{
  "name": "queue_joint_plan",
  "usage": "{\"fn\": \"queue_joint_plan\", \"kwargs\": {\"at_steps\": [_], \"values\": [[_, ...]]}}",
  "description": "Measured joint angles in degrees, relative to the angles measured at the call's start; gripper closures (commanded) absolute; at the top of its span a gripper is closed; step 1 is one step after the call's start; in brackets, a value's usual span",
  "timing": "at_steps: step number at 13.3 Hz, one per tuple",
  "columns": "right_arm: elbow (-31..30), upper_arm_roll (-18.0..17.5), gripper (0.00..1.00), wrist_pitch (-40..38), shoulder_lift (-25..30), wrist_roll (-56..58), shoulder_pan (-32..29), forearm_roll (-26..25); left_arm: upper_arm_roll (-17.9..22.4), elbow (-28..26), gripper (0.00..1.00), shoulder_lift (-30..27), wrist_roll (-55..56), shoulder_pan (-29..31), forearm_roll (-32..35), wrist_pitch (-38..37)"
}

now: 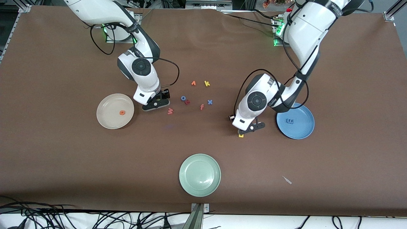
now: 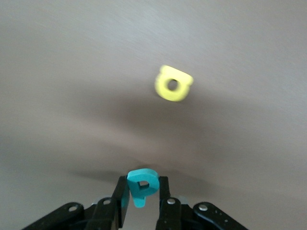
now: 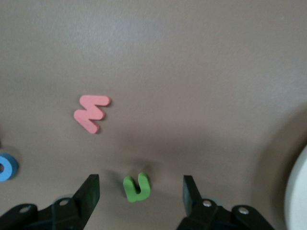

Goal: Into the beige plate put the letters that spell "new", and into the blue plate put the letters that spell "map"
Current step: 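Drop the teal p on the blue plate while the right gripper grasps the u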

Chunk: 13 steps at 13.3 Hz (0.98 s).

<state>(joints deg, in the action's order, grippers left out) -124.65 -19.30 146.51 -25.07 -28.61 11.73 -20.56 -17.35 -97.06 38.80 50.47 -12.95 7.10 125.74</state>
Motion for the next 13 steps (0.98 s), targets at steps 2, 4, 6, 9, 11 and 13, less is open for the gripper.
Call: {"fn": "queue_joint_plan", "kwargs": {"at_steps": [2,4,6,9,11,13], "values": [[-1.41,0.0,0.28,1.94,-0.07,-0.23,0.04,-0.01,0.23,0.07,0.9,-2.85,-5.66,2.49,0.06,-5.75],[-2.57,0.0,0.36,3.18,-0.23,-0.88,0.05,-0.02,0.4,0.04,0.9,-4.91,-13.06,6.25,0.1,-10.6],[-3.12,0.0,0.42,3.59,-0.42,-1.07,0.07,-0.03,0.61,-0.02,0.89,-5.7,-23.14,11.31,0.14,-13.36],[-3.37,0.0,0.57,3.83,-0.57,-1.16,0.08,-0.03,0.8,-1.01,0.0,-5.11,-36.13,19.18,0.14,-13.75],[-3.39,0.0,0.65,3.91,-0.57,-1.23,0.08,-0.03,0.74,-1.27,0.0,-4.42,-38.32,20.71,0.14,-13.74],[-3.4,0.0,0.74,3.95,-0.57,-1.26,0.08,-0.04,0.05,-1.26,0.0,-4.39,-38.25,19.98,0.14,-13.73]]}}
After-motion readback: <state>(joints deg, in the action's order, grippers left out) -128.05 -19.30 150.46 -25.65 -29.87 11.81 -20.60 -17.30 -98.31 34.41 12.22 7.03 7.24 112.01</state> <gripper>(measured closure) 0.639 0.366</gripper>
